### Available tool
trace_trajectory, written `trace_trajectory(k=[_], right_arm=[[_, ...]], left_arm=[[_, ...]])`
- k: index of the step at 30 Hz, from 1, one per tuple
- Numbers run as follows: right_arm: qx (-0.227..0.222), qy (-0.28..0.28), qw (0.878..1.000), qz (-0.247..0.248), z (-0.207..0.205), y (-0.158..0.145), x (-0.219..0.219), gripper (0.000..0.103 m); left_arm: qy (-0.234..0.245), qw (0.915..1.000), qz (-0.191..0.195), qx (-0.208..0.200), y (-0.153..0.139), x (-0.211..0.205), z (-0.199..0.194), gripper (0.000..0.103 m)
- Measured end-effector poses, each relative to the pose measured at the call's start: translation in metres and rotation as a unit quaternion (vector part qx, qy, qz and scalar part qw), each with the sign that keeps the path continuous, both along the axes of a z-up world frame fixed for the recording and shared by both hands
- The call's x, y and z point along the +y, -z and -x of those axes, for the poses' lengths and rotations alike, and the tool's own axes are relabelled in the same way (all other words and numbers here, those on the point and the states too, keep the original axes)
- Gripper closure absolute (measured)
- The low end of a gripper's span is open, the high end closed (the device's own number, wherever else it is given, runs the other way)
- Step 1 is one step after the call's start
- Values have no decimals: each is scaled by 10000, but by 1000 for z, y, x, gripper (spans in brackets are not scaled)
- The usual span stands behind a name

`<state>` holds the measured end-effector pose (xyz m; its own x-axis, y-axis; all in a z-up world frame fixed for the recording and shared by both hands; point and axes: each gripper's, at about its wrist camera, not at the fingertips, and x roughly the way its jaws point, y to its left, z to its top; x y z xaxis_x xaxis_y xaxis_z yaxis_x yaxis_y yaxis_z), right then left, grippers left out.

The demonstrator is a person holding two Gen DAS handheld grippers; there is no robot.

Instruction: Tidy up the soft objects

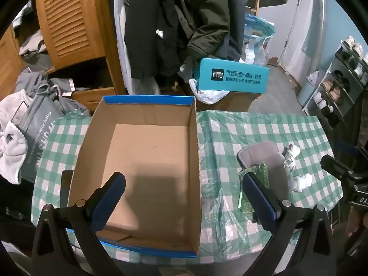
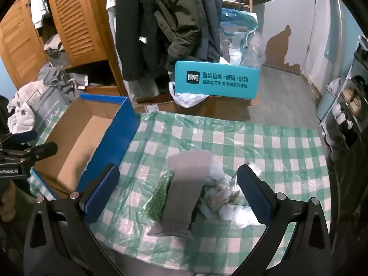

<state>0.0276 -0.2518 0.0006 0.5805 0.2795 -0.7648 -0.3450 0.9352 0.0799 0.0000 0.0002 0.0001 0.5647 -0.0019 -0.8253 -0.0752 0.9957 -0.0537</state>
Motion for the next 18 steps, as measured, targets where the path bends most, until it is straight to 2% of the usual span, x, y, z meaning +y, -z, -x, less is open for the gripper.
trace_trajectory(k=[10, 18], right_arm=[[-15, -5, 10000, 3, 0, -1, -1, 2], [-15, 0, 10000, -2, 0, -1, -1, 2]], left_arm=[[234, 9997, -70, -54, -1, -10, 1, 0], [233, 9995, -153, -112, -2, -11, 2, 0]])
